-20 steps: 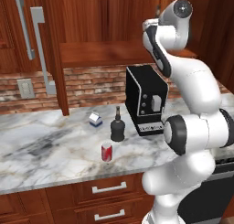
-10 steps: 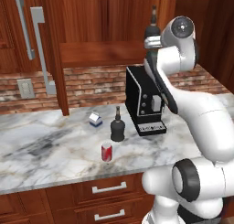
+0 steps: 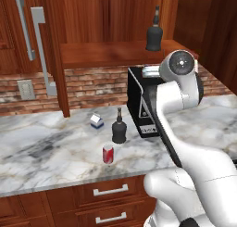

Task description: Sort all alcoholic drinks to one cabinet, and non-alcoholic drinks to the other.

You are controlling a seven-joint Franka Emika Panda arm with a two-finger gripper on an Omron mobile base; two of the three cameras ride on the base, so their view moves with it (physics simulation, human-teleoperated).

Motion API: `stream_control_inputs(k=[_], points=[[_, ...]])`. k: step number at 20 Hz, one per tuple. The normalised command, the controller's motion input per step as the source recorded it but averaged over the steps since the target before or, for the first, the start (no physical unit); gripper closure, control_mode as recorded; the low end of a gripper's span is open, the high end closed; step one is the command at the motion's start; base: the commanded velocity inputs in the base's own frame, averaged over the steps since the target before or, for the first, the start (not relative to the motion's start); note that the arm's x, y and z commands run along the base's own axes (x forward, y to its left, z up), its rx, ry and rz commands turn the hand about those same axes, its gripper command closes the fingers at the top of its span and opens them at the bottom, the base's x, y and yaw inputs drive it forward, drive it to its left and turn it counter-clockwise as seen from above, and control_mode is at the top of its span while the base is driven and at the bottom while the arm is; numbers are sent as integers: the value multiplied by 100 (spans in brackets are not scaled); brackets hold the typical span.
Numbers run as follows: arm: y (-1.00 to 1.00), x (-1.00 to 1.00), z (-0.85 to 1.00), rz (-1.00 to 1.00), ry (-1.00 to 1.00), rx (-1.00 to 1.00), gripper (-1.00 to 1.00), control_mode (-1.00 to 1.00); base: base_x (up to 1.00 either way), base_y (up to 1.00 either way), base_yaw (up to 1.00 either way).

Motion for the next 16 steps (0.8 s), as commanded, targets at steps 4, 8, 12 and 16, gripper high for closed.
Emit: stream_control_inputs(k=[4,8,12,16], points=[[30,-52,-36,3,24,3,-100,-100,0,0,0],[41,-2,-80,9,25,0,-100,-100,0,0,0],[52,4,-93,17,18,0,-100,-100,0,0,0],[58,26,-88,22,14,0,-100,-100,0,0,0]])
